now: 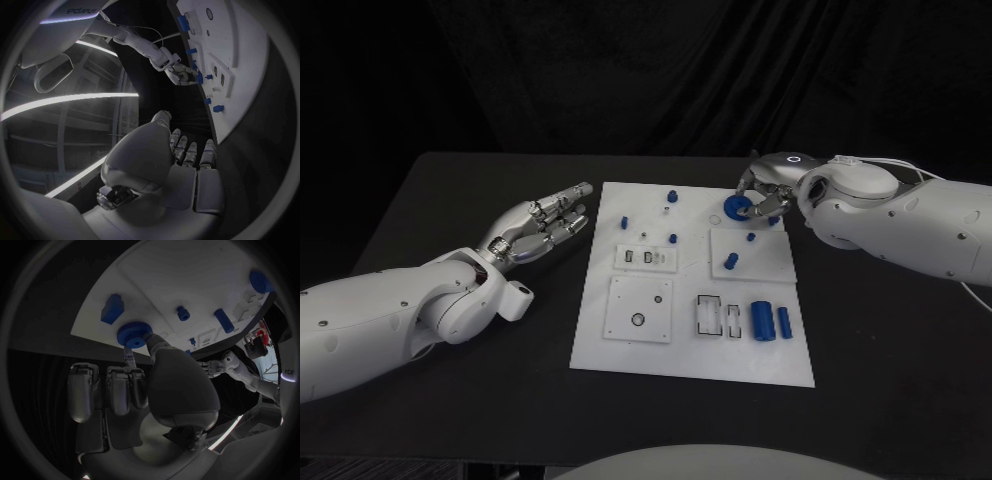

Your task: Assemble the parts on the task board

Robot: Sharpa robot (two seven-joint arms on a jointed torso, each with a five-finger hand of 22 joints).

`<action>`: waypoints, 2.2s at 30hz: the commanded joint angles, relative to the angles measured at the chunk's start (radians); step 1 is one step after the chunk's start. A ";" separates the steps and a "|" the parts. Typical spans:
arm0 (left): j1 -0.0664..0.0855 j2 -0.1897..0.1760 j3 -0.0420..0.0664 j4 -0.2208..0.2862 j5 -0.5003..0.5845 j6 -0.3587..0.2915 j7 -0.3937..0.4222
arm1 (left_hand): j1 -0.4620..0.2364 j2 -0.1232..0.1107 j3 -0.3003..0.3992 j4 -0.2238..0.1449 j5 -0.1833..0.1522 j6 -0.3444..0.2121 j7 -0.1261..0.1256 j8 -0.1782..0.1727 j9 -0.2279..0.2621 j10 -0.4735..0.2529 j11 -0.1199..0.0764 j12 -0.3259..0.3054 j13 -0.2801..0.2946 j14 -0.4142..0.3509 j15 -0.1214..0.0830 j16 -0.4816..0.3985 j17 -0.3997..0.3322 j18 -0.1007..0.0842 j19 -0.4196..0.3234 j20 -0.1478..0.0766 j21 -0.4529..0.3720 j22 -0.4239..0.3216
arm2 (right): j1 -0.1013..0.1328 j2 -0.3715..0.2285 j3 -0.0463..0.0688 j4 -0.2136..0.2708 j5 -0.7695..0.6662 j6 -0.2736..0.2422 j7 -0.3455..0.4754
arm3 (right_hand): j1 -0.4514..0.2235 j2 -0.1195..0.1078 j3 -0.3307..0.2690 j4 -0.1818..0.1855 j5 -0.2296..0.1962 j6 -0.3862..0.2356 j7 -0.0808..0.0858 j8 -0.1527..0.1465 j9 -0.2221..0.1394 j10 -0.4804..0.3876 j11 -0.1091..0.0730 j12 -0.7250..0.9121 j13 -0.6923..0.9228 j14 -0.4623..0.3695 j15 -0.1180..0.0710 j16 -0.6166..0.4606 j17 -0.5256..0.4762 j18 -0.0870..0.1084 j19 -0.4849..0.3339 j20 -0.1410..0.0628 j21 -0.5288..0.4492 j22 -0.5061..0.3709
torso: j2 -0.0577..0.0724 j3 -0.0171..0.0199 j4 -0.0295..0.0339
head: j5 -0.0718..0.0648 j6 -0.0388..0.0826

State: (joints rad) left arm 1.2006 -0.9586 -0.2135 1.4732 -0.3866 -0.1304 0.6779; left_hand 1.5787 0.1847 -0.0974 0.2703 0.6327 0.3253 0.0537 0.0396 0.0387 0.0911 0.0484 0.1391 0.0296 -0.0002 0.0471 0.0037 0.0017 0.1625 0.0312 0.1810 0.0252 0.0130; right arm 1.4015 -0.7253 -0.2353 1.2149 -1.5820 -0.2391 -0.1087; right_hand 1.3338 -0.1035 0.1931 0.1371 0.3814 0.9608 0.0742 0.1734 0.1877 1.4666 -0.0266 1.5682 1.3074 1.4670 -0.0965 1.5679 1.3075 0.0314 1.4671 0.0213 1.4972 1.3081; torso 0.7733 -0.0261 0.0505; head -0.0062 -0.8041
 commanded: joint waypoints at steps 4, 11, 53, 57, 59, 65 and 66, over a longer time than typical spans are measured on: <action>-0.001 0.001 0.001 0.000 -0.005 0.018 0.101 | 0.008 0.001 0.005 -0.004 0.006 0.000 0.008 0.002 0.000 -0.002 0.004 -0.007 -0.001 0.000 0.006 -0.004 -0.002 0.019 -0.002 0.007 -0.002 0.000 | -0.014 0.000 -0.007 -0.005 -0.006 0.020 0.005 | 0.024 0.021 -0.001 -0.030 0.001 0.024 -0.024 0.093 0.146 0.104 -0.005 0.003 0.263 0.104 -0.004 0.003 0.263 -0.007 0.045 -0.009 -0.006 0.218 | 0.000 -0.0001 0.0006 | 0.000 0.001; -0.001 0.000 0.001 0.000 -0.005 0.019 0.099 | 0.008 0.001 0.005 -0.004 0.007 0.002 0.009 0.002 0.000 -0.002 0.004 -0.007 -0.001 0.000 0.007 -0.004 -0.002 0.019 -0.002 0.007 -0.002 0.001 | -0.014 -0.003 -0.006 0.003 -0.006 -0.020 0.027 | 0.020 0.038 -0.005 -0.044 0.001 0.030 -0.030 0.149 0.205 0.104 0.000 0.003 0.263 0.104 -0.003 0.003 0.263 -0.008 0.047 -0.007 -0.005 0.220 | 0.000 -0.0001 0.0007 | -0.001 0.007; -0.001 0.021 0.001 -0.013 -0.005 0.029 0.093 | 0.010 0.003 0.010 -0.006 0.008 0.009 0.014 0.004 0.002 -0.002 0.005 -0.007 -0.001 0.001 0.009 -0.004 -0.001 0.019 -0.001 0.010 -0.001 0.001 | 0.050 0.154 -0.002 0.042 -0.006 -0.038 0.090 | -0.016 0.039 -0.012 -0.027 0.003 0.013 -0.021 0.154 0.228 0.104 0.011 0.003 0.263 0.104 0.005 0.003 0.263 -0.012 0.059 -0.001 0.010 0.229 | 0.002 0.0001 0.0018 | -0.005 0.005; -0.001 0.021 0.001 -0.012 -0.005 0.028 0.092 | 0.010 0.003 0.010 -0.006 0.008 0.009 0.014 0.004 0.002 -0.002 0.005 -0.007 -0.001 0.001 0.009 -0.004 -0.001 0.019 -0.001 0.010 -0.001 0.001 | 0.044 0.181 -0.002 0.017 -0.006 -0.017 0.090 | -0.017 0.039 -0.011 -0.027 0.003 0.009 -0.019 0.149 0.227 0.104 0.012 0.003 0.263 0.104 0.007 0.003 0.263 -0.012 0.058 0.001 0.009 0.229 | 0.002 0.0000 0.0009 | -0.003 0.005; -0.001 0.021 0.001 -0.012 -0.005 0.028 0.092 | 0.010 0.003 0.010 -0.006 0.008 0.009 0.014 0.004 0.002 -0.002 0.005 -0.007 -0.001 0.001 0.009 -0.004 -0.001 0.019 -0.001 0.010 -0.001 0.001 | 0.041 0.192 -0.002 0.006 -0.006 -0.009 0.090 | -0.018 0.039 -0.010 -0.026 0.003 0.005 -0.018 0.144 0.226 0.104 0.014 0.003 0.263 0.104 0.008 0.003 0.263 -0.011 0.057 0.002 0.007 0.228 | 0.002 -0.0001 0.0025 | -0.003 0.004; -0.001 0.021 0.001 -0.011 -0.005 0.029 0.092 | 0.010 0.003 0.010 -0.006 0.008 0.009 0.014 0.004 0.002 -0.002 0.005 -0.007 -0.001 0.001 0.009 -0.004 -0.001 0.019 -0.001 0.010 -0.001 0.001 | 0.031 0.215 -0.002 -0.022 -0.006 0.010 0.091 | -0.019 0.039 -0.007 -0.026 0.003 -0.004 -0.014 0.132 0.224 0.104 0.016 0.003 0.263 0.104 0.011 0.003 0.263 -0.010 0.054 0.005 0.003 0.226 | 0.002 0.0004 0.0023 | -0.002 0.001; -0.001 0.022 0.001 -0.011 -0.005 0.029 0.092 | 0.010 0.003 0.011 -0.007 0.008 0.010 0.015 0.004 0.002 -0.002 0.005 -0.007 -0.001 0.001 0.009 -0.003 -0.001 0.019 -0.001 0.010 -0.001 0.001 | 0.029 0.218 -0.002 -0.025 -0.006 0.014 0.090 | -0.018 0.039 -0.006 -0.027 0.003 -0.006 -0.014 0.130 0.223 0.104 0.017 0.003 0.263 0.104 0.012 0.003 0.263 -0.010 0.054 0.005 0.003 0.226 | 0.001 0.0001 0.0022 | -0.001 0.001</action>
State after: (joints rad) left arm 1.2004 -0.9388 -0.2135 1.4603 -0.3868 -0.1147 0.6780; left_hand 1.5787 0.1847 -0.0918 0.2647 0.6365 0.3353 0.0636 0.0396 0.0394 0.0909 0.0480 0.1391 0.0298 -0.0014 0.0484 0.0037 0.0019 0.1625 0.0281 0.1839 0.0252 0.0129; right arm 1.4343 -0.5092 -0.2380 1.1943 -1.5823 -0.2506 -0.0204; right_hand 1.3101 -0.0734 0.1849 0.1080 0.3828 0.9551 0.0687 0.2161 0.1181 1.4665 -0.0193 1.5682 1.3077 1.4654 -0.0908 1.5678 1.3074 0.0315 1.4670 0.0214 1.5015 1.3074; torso 0.7752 -0.0261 0.0535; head -0.0092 -0.8029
